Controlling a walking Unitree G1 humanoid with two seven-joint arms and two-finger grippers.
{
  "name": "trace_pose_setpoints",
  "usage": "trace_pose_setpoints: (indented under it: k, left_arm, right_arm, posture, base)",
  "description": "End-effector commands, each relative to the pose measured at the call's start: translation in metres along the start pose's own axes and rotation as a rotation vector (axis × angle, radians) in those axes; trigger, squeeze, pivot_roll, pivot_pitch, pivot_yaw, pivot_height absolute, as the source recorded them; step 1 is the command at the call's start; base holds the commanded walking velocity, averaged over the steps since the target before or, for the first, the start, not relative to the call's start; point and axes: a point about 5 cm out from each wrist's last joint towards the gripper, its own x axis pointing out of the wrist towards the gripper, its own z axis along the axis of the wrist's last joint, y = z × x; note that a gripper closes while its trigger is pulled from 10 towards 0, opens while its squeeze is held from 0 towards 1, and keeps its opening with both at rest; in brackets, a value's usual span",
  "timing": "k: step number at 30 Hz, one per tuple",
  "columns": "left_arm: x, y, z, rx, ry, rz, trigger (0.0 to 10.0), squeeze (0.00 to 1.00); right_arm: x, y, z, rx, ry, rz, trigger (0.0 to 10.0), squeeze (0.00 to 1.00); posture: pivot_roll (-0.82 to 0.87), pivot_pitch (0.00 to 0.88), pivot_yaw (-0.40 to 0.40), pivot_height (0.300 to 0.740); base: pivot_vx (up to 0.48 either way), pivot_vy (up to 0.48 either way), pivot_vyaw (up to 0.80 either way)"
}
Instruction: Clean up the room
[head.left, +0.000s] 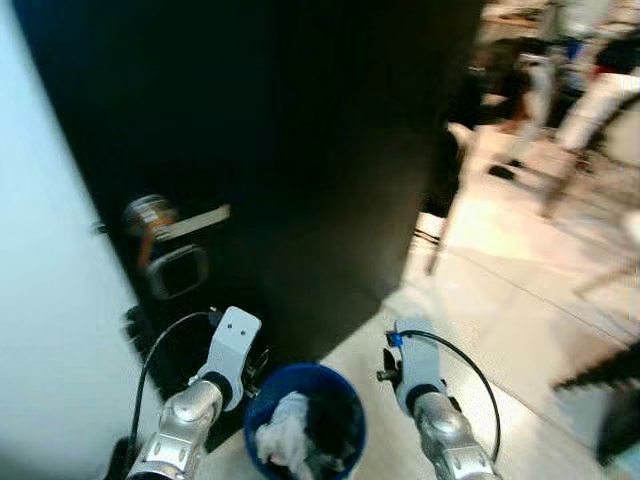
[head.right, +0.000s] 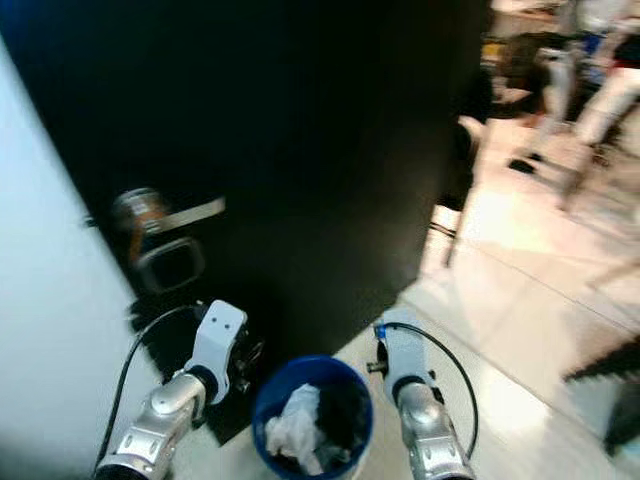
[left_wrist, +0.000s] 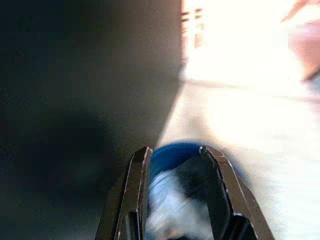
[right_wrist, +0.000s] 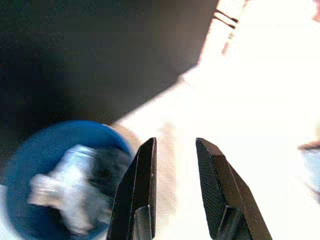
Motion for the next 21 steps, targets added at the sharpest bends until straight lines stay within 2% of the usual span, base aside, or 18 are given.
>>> trace_pose_setpoints:
  k: [1, 4, 9, 17, 21]
  left_arm:
    - [-0.0025, -0.0017, -0.0045, -0.017, 0.023, 0.006, 10.0, 0.00]
    - [-0.0027, -0.0025, -0.0050, -0.025, 0.026, 0.005, 10.0, 0.00]
    - [-0.0025, -0.0024, -0.0049, -0.033, 0.023, 0.007, 10.0, 0.00]
    - [-0.0002, 0.0017, -0.0011, -0.119, 0.007, 0.041, 10.0, 0.00]
    - [-0.0001, 0.0010, -0.0003, -0.109, 0.004, 0.033, 10.0, 0.00]
  right_arm:
    - [-0.0003, 0.0042, 0.0077, -0.008, -0.014, 0.013, 10.0, 0.00]
    - [-0.0007, 0.0039, 0.0070, -0.018, -0.008, 0.017, 10.0, 0.00]
    - [-0.0015, 0.0028, 0.0064, -0.032, 0.003, 0.025, 10.0, 0.00]
    - [-0.0041, -0.0030, 0.0090, -0.039, 0.016, 0.011, 10.0, 0.00]
    - [-0.0043, -0.0036, 0.0096, -0.040, 0.017, 0.009, 10.0, 0.00]
  posture:
    - [0.00, 0.000, -0.003, 0.740]
    - [0.00, 0.000, -0.003, 0.740]
    - [0.00, 0.000, -0.007, 0.740]
    - [-0.01, 0.000, 0.000, 0.740]
    - [-0.01, 0.000, 0.000, 0.740]
  base:
    - [0.000, 0.000, 0.00]
    - [0.000, 0.000, 0.00]
    - [0.000, 0.000, -0.80]
    - [0.000, 0.000, -0.80]
    - [0.000, 0.000, -0.80]
